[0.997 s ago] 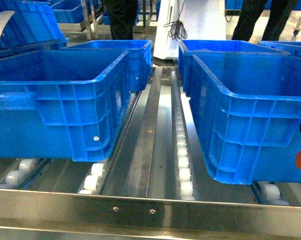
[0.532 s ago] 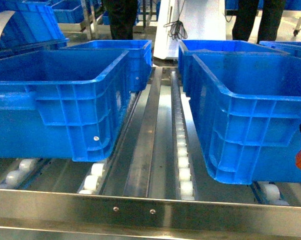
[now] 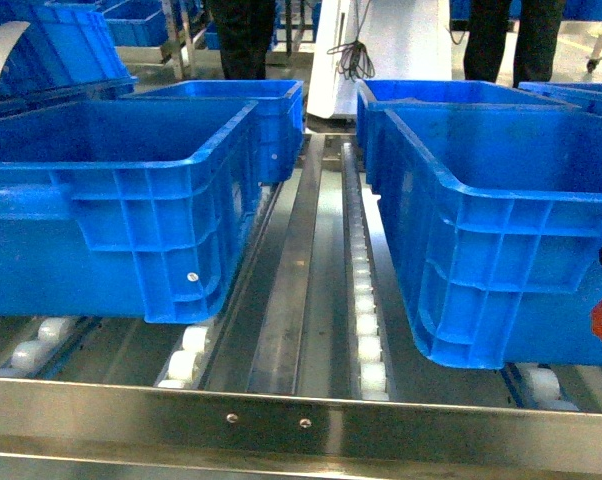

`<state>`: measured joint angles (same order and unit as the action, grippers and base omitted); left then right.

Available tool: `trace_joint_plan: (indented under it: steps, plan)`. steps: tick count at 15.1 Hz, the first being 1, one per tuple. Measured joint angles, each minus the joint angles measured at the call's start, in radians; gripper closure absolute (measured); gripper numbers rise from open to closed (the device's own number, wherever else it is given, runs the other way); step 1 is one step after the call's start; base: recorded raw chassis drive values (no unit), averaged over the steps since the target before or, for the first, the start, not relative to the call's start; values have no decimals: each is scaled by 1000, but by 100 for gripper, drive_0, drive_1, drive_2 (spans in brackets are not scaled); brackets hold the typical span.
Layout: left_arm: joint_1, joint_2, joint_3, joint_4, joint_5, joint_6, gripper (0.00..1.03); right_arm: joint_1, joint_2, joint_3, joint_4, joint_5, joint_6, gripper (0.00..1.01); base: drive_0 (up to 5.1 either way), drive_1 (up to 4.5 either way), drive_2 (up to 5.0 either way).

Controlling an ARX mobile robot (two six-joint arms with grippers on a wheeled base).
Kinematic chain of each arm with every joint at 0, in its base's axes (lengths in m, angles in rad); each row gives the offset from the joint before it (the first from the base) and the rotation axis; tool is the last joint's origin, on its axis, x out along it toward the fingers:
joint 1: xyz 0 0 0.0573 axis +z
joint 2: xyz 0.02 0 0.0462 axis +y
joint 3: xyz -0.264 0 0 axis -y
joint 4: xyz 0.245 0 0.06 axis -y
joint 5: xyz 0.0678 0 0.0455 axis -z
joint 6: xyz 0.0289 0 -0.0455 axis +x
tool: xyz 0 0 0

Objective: Sort blue parts and orange caps into right shelf containers

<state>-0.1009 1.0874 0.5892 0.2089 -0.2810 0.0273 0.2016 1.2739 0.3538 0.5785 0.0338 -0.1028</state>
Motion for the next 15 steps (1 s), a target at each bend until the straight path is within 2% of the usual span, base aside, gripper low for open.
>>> trace_joint_plan:
  steps: [15]
  plan:
    - [0,0,0,0,0,0,58,0,0,0,0,0,0,59,0,0,0]
